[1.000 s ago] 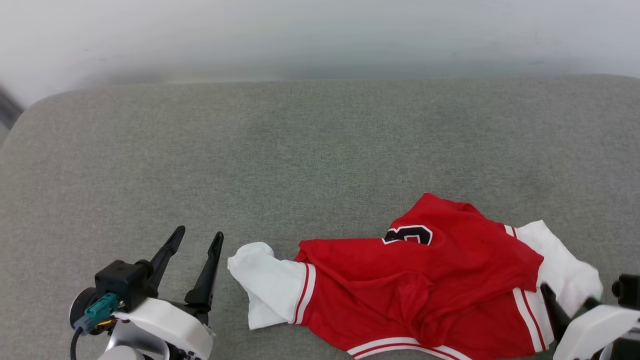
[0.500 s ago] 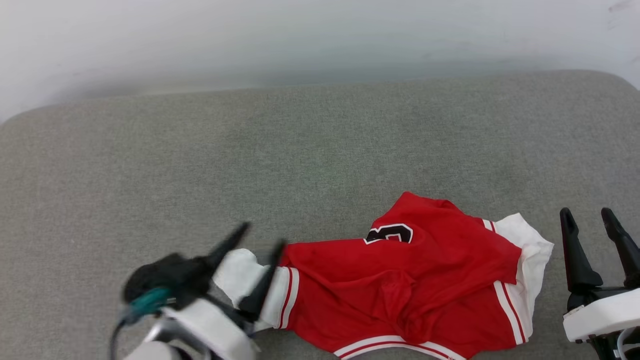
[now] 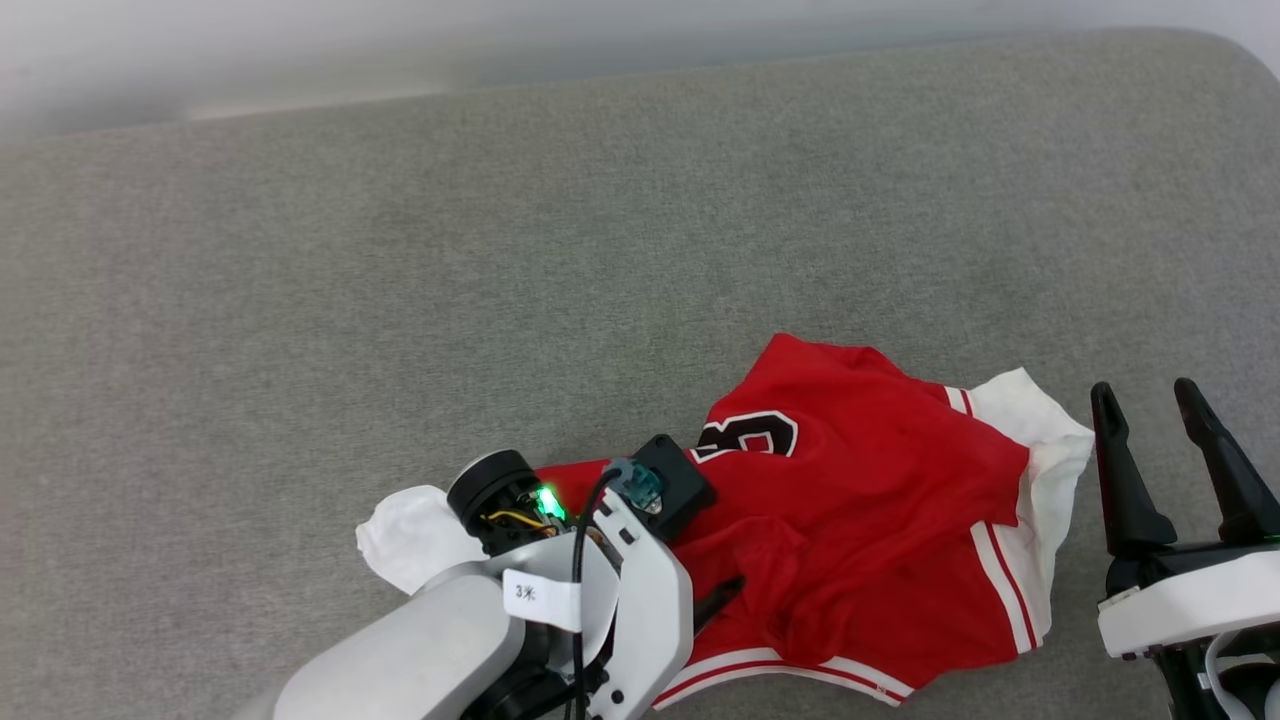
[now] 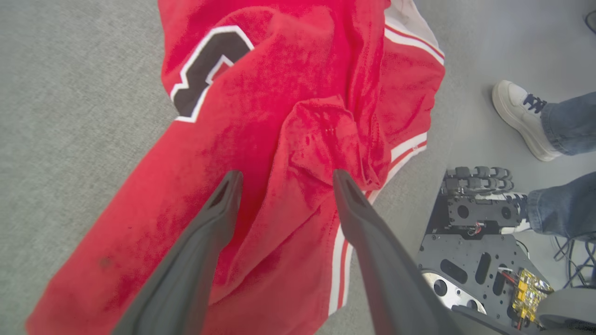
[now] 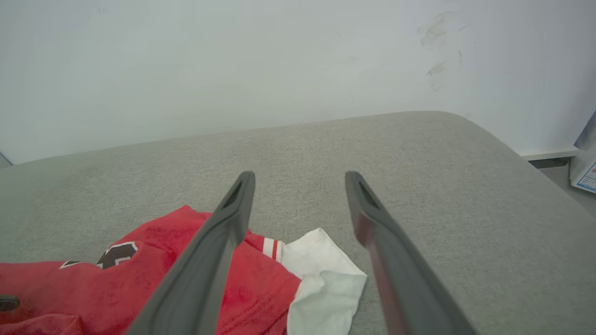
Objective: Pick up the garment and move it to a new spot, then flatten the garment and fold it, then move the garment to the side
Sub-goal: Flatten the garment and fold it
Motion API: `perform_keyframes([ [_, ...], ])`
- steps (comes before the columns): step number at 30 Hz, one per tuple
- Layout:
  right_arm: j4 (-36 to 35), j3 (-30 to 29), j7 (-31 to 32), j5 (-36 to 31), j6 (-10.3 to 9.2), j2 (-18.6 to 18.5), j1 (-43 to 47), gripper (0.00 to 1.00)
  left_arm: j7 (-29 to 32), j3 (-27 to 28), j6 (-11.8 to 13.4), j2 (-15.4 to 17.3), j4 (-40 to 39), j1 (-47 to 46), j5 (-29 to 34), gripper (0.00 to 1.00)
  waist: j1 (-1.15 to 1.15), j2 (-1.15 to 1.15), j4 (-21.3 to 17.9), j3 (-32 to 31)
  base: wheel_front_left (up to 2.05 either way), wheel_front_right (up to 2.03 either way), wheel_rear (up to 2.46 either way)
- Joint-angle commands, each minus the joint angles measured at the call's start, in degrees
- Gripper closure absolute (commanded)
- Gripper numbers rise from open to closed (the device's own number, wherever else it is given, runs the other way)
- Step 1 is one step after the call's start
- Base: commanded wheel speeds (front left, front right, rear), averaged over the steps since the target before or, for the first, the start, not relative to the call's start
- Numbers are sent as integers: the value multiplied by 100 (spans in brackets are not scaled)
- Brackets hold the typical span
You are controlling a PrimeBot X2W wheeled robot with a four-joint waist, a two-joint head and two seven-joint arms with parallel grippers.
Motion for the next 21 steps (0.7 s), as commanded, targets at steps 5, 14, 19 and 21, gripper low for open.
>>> perform_keyframes([
  [5, 113, 19, -136, -60, -2, 93, -122, 0, 223, -128, -103, -72, 202, -198, -12, 0, 0, 0, -108, 164, 0, 0, 0],
  [14, 313, 1, -189, -98, -2, 98, -183, 0, -126, -81, -220, -207, 276, -169, -147, 100, 0, 0, -82, 143, 0, 0, 0],
  [19, 412, 44, -157, -129, -2, 109, -220, 0, -732, 381, -255, -221, 168, -462, -200, 100, 0, 0, -107, 7, 0, 0, 0],
  [21, 419, 75, -149, -135, -2, 118, -236, 0, -924, 621, -214, -189, 160, -644, -189, 100, 0, 0, -146, -5, 0, 0, 0],
])
